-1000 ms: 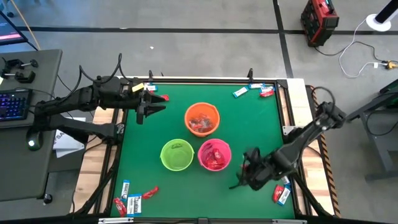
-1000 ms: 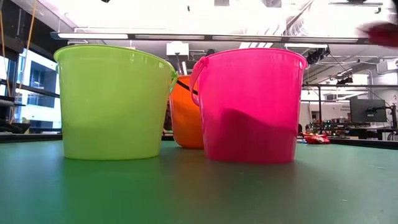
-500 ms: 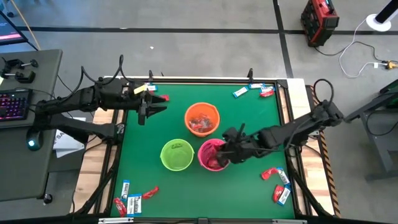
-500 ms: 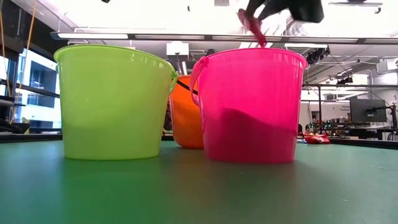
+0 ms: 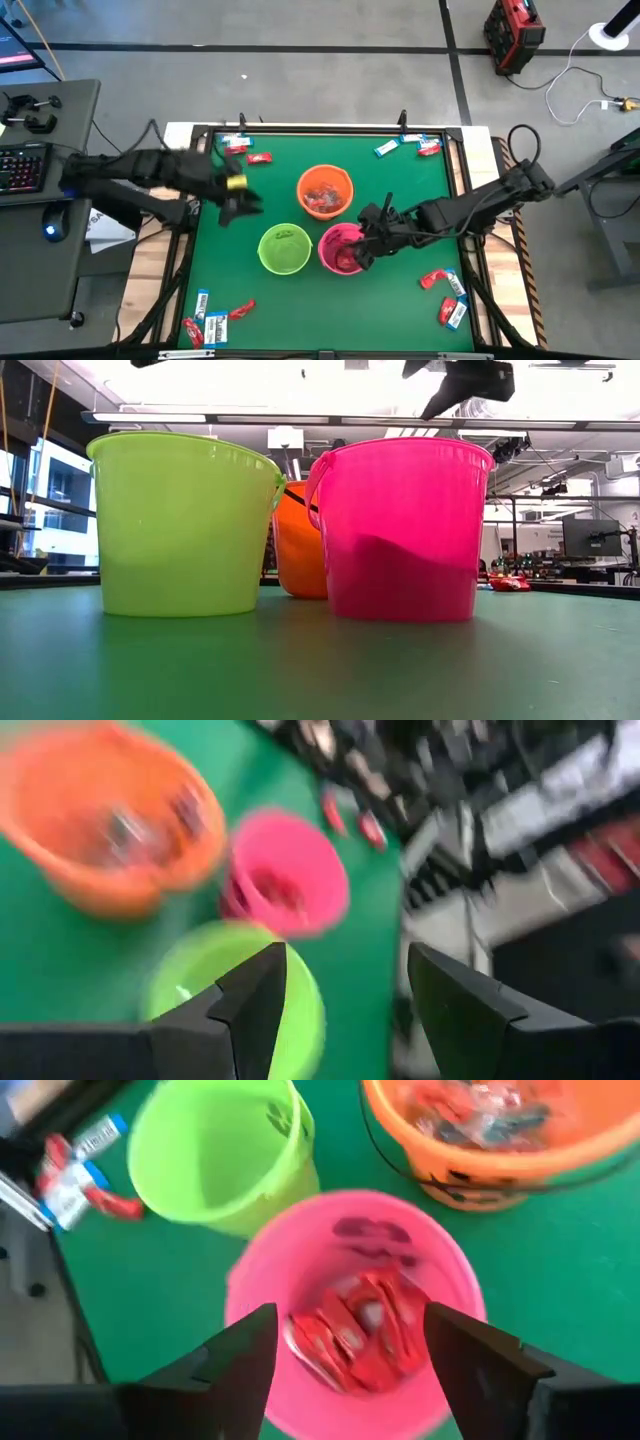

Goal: Sort candy by brand, put in halloween buckets
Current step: Put the red chocolate bar into the pink bucket

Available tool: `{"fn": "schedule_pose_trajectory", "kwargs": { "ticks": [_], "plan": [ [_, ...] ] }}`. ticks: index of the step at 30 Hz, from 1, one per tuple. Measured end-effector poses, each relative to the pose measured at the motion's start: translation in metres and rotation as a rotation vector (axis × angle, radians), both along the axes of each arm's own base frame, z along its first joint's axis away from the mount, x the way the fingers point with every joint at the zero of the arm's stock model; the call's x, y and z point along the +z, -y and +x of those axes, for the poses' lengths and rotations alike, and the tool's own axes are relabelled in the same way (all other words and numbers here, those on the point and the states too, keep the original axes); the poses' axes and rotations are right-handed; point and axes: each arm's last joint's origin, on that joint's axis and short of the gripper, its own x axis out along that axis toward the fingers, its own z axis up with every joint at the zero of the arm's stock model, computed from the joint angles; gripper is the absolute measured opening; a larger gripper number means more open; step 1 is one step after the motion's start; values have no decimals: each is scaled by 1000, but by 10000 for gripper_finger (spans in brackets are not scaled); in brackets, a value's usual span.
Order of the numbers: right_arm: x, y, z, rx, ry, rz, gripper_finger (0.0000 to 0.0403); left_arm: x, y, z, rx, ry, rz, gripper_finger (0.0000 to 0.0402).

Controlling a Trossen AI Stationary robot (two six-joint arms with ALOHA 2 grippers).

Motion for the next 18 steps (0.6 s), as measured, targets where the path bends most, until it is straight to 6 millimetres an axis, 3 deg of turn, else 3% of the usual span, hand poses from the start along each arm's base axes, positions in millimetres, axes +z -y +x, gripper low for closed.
{"fn": "schedule_pose_trajectory", "kwargs": {
  "ticks": [5, 11, 18],
  "plan": [
    [0, -2, -24, -70, -110, -57, 245, -28, 56, 7, -56, -224, -18, 200],
    [9, -4, -56, -174, -154, -109, 245, -82, 119, 10, -79, -571, 68, 200],
    [11, 1, -68, -195, -185, -196, 245, -147, 177, 31, -111, -766, 92, 200]
  ]
}}
